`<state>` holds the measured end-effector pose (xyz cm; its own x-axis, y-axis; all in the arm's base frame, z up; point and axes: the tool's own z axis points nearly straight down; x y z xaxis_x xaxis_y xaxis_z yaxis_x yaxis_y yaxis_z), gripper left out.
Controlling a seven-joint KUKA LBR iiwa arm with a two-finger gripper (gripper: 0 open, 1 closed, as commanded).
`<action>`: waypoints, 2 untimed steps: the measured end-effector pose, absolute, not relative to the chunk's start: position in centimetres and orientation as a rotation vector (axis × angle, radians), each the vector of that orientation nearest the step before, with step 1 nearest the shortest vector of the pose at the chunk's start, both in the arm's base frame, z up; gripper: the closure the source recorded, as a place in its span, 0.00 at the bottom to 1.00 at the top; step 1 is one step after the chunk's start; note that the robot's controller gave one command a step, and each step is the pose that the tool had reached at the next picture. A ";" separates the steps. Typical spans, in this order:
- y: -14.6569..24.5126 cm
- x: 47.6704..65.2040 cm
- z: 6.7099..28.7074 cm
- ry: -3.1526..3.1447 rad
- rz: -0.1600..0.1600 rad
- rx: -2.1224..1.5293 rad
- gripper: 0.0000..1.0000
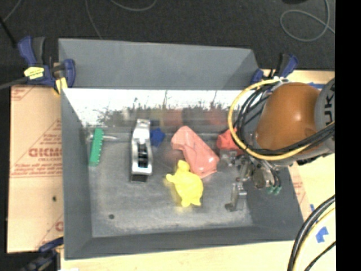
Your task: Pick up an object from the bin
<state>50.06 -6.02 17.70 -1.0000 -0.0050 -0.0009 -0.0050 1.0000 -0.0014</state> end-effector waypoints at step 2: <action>-2.5 50.7 10.0 3.139 0.000 0.087 0.00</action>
Offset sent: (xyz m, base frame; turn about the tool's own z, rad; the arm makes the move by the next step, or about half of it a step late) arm 0.0040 0.0360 -0.0956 0.2143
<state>50.72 -2.48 9.98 -0.9985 0.0556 -0.0009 0.0556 0.9985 0.0001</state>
